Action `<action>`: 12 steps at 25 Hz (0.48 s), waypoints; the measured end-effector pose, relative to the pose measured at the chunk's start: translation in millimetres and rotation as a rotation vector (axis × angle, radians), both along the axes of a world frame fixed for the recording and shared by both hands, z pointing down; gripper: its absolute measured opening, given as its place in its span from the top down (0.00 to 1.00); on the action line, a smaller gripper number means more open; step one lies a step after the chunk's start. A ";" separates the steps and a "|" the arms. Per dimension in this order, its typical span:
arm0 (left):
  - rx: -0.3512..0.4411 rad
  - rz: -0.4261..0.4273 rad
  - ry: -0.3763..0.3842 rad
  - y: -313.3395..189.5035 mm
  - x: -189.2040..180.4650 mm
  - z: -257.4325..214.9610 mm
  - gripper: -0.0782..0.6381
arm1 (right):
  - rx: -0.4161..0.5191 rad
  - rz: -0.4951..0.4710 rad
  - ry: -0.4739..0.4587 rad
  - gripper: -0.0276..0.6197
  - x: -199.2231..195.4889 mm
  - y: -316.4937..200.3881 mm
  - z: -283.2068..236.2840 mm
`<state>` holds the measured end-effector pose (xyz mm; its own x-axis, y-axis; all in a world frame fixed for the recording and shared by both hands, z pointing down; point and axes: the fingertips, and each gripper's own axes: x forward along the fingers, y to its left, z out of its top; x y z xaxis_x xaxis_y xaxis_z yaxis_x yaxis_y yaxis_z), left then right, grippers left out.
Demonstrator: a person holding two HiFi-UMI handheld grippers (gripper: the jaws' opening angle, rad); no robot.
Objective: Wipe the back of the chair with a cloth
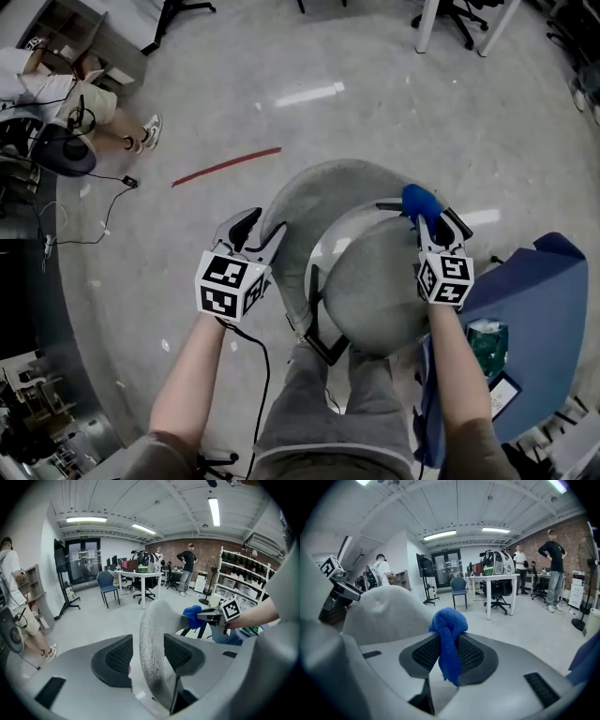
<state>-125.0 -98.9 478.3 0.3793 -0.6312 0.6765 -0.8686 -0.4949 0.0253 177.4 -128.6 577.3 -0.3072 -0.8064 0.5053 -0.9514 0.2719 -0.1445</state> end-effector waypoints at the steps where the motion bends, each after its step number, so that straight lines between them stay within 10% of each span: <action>1: -0.010 -0.006 0.009 -0.6 -1.0 5.6 0.58 | 0.001 0.024 0.013 0.78 2.8 -2.3 6.7; 12: -0.066 -0.010 0.080 -2.3 -1.2 39.0 0.58 | -0.027 -0.006 0.082 0.78 -53.6 -20.9 81.0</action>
<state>-126.2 -101.2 517.3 0.4276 -0.5903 0.6846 -0.8673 -0.4815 0.1265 123.8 -149.5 658.3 -0.2688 -0.7904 0.5505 -0.9586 0.2751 -0.0731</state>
